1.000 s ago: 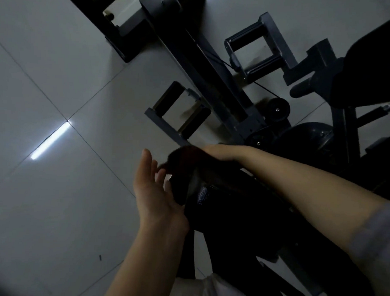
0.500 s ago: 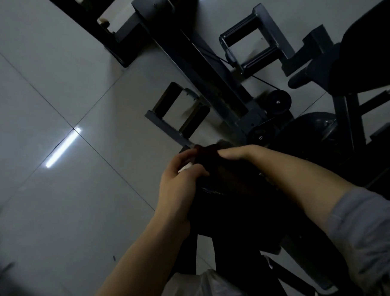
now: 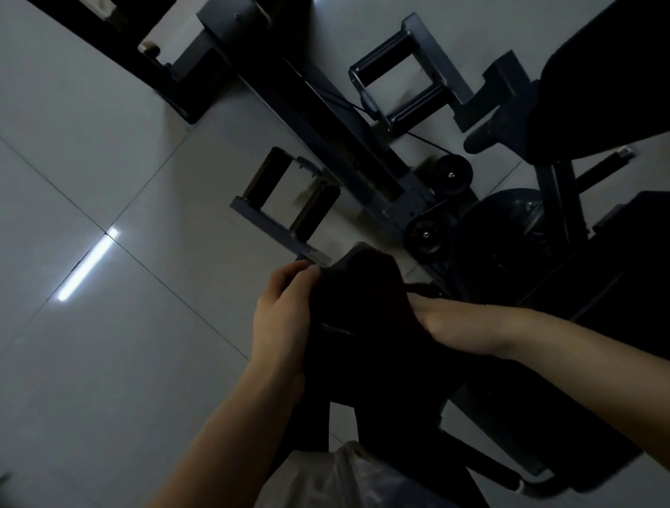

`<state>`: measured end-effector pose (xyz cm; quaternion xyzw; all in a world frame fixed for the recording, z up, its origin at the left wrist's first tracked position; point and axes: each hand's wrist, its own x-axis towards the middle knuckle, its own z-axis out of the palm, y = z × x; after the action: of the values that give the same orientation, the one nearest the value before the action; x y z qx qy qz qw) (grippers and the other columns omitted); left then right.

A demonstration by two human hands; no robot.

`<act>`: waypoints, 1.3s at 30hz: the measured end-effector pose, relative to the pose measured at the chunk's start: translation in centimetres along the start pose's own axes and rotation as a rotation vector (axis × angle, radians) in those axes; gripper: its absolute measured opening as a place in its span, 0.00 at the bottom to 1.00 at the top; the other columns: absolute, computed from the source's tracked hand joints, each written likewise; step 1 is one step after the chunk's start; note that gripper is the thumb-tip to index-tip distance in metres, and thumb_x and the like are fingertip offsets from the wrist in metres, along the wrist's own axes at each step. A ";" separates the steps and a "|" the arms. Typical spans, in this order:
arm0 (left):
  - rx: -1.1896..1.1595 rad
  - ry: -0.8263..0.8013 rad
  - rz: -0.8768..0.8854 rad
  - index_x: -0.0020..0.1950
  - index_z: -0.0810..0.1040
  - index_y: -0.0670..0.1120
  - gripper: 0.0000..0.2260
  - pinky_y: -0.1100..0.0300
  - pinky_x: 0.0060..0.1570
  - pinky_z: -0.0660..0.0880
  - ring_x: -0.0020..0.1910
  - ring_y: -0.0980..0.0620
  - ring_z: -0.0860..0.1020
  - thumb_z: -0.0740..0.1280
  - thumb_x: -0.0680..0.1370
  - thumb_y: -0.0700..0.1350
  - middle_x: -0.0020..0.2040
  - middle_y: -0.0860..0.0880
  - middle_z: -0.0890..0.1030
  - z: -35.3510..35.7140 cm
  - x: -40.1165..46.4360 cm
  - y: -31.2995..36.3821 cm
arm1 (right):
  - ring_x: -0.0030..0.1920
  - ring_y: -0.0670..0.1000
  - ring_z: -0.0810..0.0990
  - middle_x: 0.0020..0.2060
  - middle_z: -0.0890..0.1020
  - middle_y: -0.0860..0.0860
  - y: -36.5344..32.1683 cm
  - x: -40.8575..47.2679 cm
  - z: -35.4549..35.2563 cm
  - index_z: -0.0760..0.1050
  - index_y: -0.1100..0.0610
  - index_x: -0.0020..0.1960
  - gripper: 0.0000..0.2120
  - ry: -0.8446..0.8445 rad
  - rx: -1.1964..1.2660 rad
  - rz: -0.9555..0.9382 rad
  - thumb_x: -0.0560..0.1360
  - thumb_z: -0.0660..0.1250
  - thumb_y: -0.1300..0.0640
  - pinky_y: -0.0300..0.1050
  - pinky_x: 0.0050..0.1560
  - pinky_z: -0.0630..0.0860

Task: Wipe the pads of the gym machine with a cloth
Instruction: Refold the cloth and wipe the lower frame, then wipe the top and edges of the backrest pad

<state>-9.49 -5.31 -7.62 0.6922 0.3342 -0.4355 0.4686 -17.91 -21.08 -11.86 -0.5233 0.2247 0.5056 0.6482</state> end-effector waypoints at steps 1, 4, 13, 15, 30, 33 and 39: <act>0.011 0.003 -0.001 0.47 0.78 0.55 0.03 0.48 0.50 0.78 0.44 0.47 0.80 0.65 0.77 0.50 0.51 0.45 0.81 0.1 -0.1 0.0 | 0.62 0.35 0.57 0.61 0.59 0.33 -1.0 0.1 0.2 0.50 0.45 0.75 0.24 -0.020 0.012 0.002 0.81 0.52 0.49 0.14 0.47 0.58; 0.048 0.001 0.013 0.45 0.78 0.55 0.04 0.48 0.55 0.77 0.49 0.46 0.80 0.64 0.78 0.50 0.49 0.47 0.80 0.4 0.1 0.2 | 0.65 0.38 0.60 0.60 0.63 0.36 -1.4 4.8 -0.6 0.55 0.50 0.73 0.20 -0.023 -0.022 0.012 0.82 0.50 0.54 0.18 0.56 0.60; 0.074 -0.014 -0.015 0.44 0.81 0.52 0.06 0.41 0.54 0.77 0.48 0.40 0.81 0.66 0.75 0.51 0.49 0.43 0.83 0.0 0.9 -0.2 | 0.53 0.54 0.81 0.60 0.78 0.53 6.7 7.9 -2.4 0.66 0.51 0.70 0.28 0.139 0.349 0.076 0.74 0.61 0.38 0.50 0.56 0.78; 0.070 -0.008 0.009 0.44 0.81 0.52 0.06 0.43 0.51 0.79 0.45 0.44 0.82 0.66 0.75 0.51 0.47 0.43 0.83 0.0 0.8 -0.2 | 0.39 0.47 0.84 0.47 0.84 0.54 7.7 6.4 -1.1 0.76 0.58 0.57 0.17 0.314 0.591 0.002 0.77 0.61 0.47 0.38 0.42 0.79; 1.292 -0.024 1.232 0.42 0.81 0.47 0.16 0.51 0.49 0.73 0.50 0.45 0.79 0.56 0.75 0.52 0.45 0.49 0.83 0.6 -1.3 -1.3 | 0.57 0.51 0.80 0.54 0.83 0.52 2.0 -6.8 13.4 0.81 0.48 0.54 0.21 0.706 1.096 -0.340 0.81 0.50 0.43 0.51 0.63 0.73; 1.416 -0.055 1.210 0.42 0.81 0.48 0.21 0.51 0.49 0.71 0.46 0.44 0.80 0.50 0.76 0.54 0.43 0.48 0.82 0.6 -1.7 -1.1 | 0.59 0.48 0.79 0.56 0.82 0.48 1.5 -8.2 15.1 0.78 0.46 0.58 0.29 0.769 1.111 -0.443 0.77 0.44 0.34 0.45 0.61 0.72; 1.806 -0.453 1.025 0.63 0.72 0.51 0.17 0.48 0.63 0.66 0.62 0.44 0.72 0.49 0.81 0.52 0.63 0.46 0.74 2.2 -3.2 0.4 | 0.57 0.50 0.79 0.54 0.81 0.48 1.1 -8.5 16.4 0.74 0.50 0.61 0.18 1.029 0.957 -0.401 0.72 0.71 0.57 0.43 0.57 0.76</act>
<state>-11.00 -7.72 -4.97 0.7443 -0.5396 -0.3915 -0.0400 -26.08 -9.85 0.39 -0.3853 0.5969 -0.0863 0.6984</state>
